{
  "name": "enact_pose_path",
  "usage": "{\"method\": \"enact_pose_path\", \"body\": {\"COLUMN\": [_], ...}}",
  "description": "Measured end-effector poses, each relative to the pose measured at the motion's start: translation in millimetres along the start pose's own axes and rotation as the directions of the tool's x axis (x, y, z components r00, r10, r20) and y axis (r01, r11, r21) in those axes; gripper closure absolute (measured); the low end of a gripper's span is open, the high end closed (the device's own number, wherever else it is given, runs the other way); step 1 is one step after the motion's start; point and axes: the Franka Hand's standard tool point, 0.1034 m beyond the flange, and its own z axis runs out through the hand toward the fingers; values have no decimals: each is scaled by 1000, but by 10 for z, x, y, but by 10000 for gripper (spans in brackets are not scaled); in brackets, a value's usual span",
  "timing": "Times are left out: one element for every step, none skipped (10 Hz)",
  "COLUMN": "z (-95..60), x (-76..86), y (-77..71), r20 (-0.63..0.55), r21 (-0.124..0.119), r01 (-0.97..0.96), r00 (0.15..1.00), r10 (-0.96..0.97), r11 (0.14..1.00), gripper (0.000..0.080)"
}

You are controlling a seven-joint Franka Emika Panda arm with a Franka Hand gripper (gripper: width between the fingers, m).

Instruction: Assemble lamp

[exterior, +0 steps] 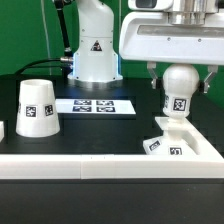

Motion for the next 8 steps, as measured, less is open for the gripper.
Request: {"method": "enact_pose_path", "body": {"z": [2,3,4,5,1,-9,-26,-40], "x": [-5,-8,-17,-19,-18,-11,-5,-4], "y": [-6,-10,-25,-27,-27,-32,-47,-62], "r20": [2,3,9,9,7,1,-5,-11], "r21": [3,4,10,10,11,13,16,16], "r01": [-55,-83,-118,-98,-49,5,76,204], "r00": [998,997,993,995,999,1000,997,979], "r10": [55,83,118,98,49,-5,-76,-204], "r11": [998,997,993,995,999,1000,997,979], "gripper": [223,223,169,120,120,104,104,101]}}
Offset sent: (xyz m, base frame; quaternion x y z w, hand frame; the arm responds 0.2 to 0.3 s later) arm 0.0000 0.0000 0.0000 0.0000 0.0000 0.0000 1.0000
